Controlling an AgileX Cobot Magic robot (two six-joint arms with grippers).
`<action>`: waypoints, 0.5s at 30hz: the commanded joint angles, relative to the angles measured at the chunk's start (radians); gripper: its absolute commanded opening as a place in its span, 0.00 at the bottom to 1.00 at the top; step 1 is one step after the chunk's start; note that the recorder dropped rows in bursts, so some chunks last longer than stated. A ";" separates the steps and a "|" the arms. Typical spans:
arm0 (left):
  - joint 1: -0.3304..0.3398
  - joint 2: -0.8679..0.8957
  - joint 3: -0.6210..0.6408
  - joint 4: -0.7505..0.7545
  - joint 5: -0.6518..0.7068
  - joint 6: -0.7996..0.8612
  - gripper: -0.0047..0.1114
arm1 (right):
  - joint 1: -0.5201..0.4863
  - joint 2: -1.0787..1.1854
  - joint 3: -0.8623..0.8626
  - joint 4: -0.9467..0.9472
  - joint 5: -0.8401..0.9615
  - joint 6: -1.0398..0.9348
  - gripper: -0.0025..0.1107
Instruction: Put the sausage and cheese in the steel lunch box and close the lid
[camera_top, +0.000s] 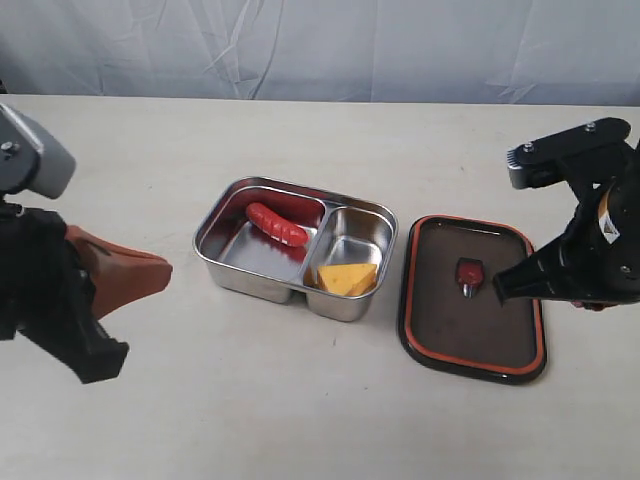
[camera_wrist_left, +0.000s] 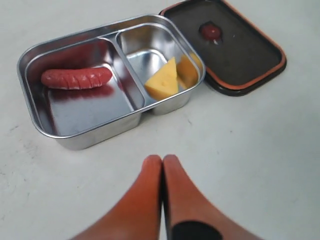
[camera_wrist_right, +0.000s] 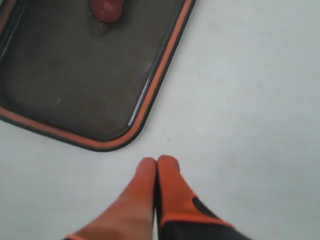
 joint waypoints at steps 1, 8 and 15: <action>0.001 -0.126 0.017 0.010 0.075 -0.036 0.04 | -0.141 0.039 0.012 0.039 -0.107 0.002 0.01; 0.001 -0.191 0.017 0.026 0.081 -0.061 0.04 | -0.287 0.165 0.012 0.131 -0.183 -0.082 0.18; 0.001 -0.191 0.017 0.039 0.081 -0.061 0.04 | -0.287 0.293 0.012 0.241 -0.285 -0.082 0.49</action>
